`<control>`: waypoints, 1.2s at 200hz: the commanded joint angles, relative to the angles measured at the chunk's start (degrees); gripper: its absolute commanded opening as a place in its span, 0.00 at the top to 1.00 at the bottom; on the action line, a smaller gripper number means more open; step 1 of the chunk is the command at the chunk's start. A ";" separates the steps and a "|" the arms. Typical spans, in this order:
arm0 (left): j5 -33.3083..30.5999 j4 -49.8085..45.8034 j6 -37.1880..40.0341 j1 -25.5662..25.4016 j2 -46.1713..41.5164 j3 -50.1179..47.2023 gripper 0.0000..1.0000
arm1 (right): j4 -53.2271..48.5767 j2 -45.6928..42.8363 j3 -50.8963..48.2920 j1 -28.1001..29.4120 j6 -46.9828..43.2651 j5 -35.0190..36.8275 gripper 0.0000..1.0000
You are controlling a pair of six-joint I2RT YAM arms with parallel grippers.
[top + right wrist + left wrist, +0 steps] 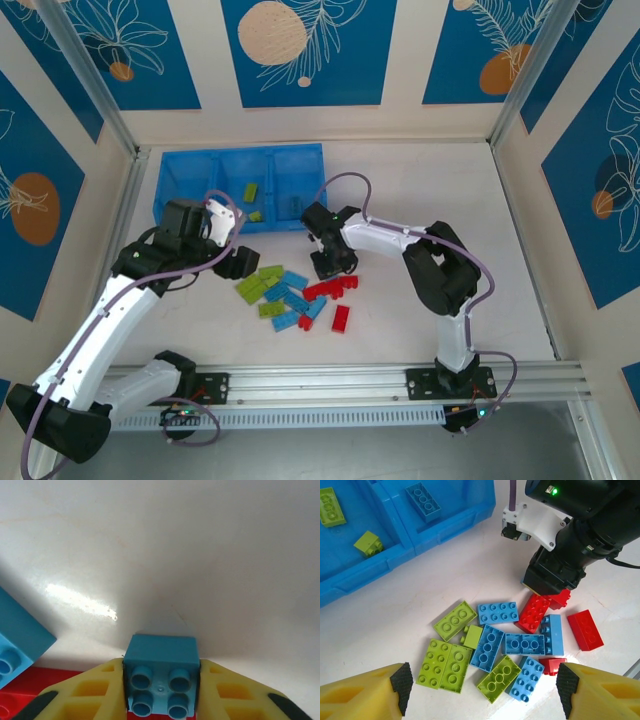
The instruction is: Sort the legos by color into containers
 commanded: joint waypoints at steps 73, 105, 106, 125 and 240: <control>0.67 3.38 2.68 0.25 -3.78 -4.11 0.14 | 25.84 -16.77 -1.51 0.50 0.26 7.24 0.76; -0.08 3.24 3.21 0.24 -3.28 -4.81 0.06 | 26.08 -4.78 9.93 -2.16 -1.27 10.70 0.76; -0.09 3.22 3.21 0.25 -3.30 -4.85 0.05 | 26.06 -4.42 10.38 -2.23 -1.36 10.56 0.76; -0.09 3.28 3.14 0.25 -3.41 -5.23 0.02 | 24.82 1.32 16.41 -2.75 -3.33 8.28 0.69; -8.63 -0.41 -24.83 0.18 -2.32 -6.84 0.04 | 15.81 -12.58 14.28 -1.46 -0.99 1.42 0.48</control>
